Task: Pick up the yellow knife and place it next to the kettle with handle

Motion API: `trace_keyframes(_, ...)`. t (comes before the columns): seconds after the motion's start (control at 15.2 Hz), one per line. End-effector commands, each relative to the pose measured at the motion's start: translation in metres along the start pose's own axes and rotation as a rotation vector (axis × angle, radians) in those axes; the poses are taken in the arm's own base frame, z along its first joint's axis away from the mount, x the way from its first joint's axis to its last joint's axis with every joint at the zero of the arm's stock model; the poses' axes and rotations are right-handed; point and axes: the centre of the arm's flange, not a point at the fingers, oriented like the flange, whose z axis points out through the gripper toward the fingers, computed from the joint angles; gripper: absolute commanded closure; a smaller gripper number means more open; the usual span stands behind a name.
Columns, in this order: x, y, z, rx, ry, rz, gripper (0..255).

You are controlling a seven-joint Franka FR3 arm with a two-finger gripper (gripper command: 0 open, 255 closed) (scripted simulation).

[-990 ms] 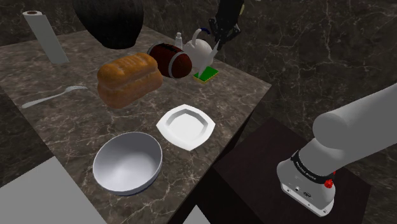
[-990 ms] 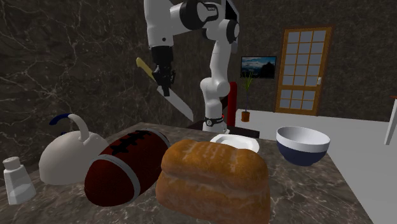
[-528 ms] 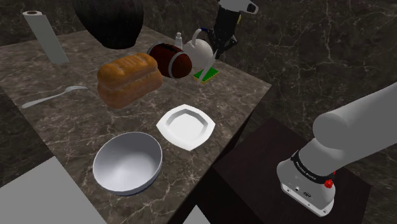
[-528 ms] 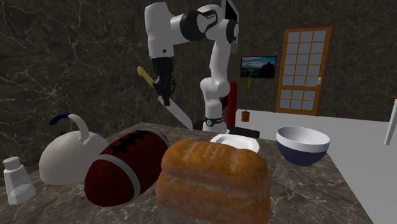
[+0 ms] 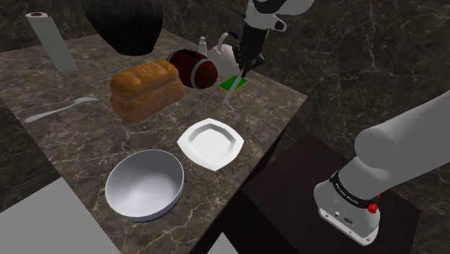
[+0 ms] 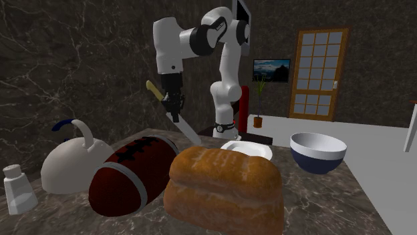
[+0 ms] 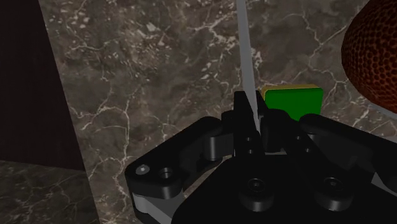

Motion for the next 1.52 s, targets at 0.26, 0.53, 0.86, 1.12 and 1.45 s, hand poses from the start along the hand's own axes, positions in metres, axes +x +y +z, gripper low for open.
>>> trace_keyframes(0.26, 0.004, 0.001, 0.031, 0.000, 0.000, 0.000, 255)
trace_keyframes(0.53, 0.006, 0.002, 0.052, 0.000, 0.000, 0.000, 255)
trace_keyframes(0.86, 0.009, 0.003, 0.078, 0.000, 0.000, 0.000, 255)
trace_keyframes(1.12, 0.011, 0.003, 0.099, 0.000, 0.000, 0.000, 255)
trace_keyframes(1.45, 0.012, 0.003, 0.107, 0.000, 0.000, 0.000, 255)
